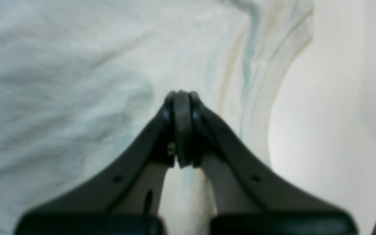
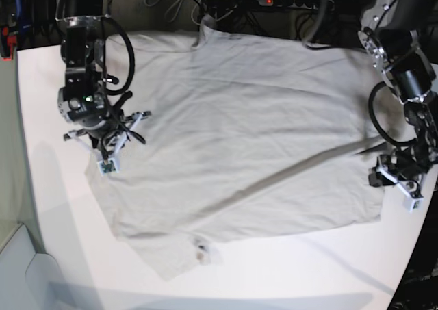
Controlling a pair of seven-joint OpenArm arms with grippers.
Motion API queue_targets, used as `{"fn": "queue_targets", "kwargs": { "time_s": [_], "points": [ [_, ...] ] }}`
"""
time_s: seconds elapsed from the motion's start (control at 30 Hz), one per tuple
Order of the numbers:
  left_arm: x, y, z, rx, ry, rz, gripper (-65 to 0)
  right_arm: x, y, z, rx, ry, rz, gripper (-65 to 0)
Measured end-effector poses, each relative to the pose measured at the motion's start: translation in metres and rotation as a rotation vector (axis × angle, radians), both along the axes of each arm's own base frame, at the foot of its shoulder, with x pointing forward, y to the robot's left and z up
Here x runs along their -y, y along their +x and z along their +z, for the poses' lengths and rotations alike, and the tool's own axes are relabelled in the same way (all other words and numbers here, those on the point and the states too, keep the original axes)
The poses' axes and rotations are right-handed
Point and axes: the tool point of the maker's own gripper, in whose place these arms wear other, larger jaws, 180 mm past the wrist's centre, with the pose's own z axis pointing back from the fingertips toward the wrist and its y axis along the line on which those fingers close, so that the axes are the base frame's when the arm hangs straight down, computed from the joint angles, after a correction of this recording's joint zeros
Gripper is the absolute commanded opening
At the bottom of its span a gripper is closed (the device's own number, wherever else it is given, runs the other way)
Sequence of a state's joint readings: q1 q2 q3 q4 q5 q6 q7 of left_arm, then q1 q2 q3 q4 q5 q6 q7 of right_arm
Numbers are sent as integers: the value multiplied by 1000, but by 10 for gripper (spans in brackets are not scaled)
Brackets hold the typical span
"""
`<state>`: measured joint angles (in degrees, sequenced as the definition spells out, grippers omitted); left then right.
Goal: Layout the t-shirt on the table in an organized manner, then fold the t-shirt properly
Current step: 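Release the shirt with the left gripper and move it along the shirt side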
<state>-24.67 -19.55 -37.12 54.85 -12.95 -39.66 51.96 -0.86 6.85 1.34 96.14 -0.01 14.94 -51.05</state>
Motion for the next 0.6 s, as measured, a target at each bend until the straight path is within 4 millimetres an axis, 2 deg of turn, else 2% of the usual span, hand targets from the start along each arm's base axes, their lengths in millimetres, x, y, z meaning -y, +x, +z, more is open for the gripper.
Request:
{"fn": "queue_targets", "kwargs": {
  "time_s": [0.1, 0.27, 0.37, 0.47, 0.6],
  "points": [
    [7, 11, -9, 9, -69, 25, -393, 0, -2, -1, -4, 0, 1, -650],
    [1, 23, -27, 15, -96, 141, -393, 0, -1, -1, -2, -1, 1, -650],
    [18, 24, -46, -30, -82, 109, -393, 0, -1, -1, -2, -1, 1, -650],
    [36, 36, -52, -32, -93, 94, -393, 0, -1, 0, -1, -1, 1, -650],
    [30, 48, -56, -2, -53, 172, -393, 0, -1, -1, -2, -1, 1, -650]
  ]
}}
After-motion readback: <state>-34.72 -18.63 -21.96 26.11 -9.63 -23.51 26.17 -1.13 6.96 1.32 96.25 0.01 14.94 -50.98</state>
